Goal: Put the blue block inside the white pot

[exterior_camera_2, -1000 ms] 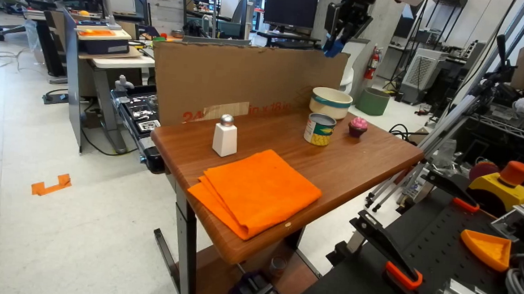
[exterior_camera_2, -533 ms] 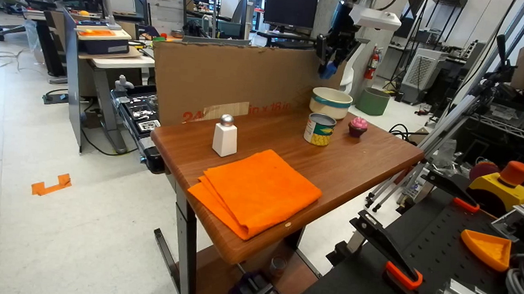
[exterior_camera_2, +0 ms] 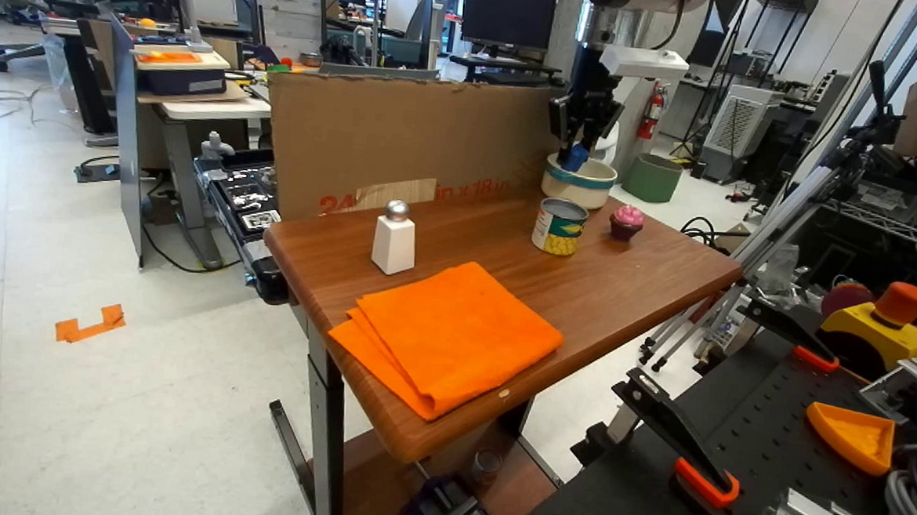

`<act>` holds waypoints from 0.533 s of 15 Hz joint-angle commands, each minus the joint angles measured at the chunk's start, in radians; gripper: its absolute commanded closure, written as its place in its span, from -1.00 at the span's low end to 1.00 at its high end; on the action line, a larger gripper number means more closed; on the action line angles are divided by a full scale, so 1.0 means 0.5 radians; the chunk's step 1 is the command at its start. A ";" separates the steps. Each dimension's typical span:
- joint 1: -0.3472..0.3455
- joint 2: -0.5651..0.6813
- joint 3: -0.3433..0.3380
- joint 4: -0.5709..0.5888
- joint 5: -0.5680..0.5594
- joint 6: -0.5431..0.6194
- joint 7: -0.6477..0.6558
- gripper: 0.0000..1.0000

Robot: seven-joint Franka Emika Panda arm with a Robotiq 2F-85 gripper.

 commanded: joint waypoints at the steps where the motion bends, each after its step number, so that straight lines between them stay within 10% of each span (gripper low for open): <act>1: -0.003 0.142 -0.013 0.239 -0.003 -0.216 0.031 0.68; 8: -0.014 0.360 -0.050 0.474 -0.018 -0.320 0.072 0.68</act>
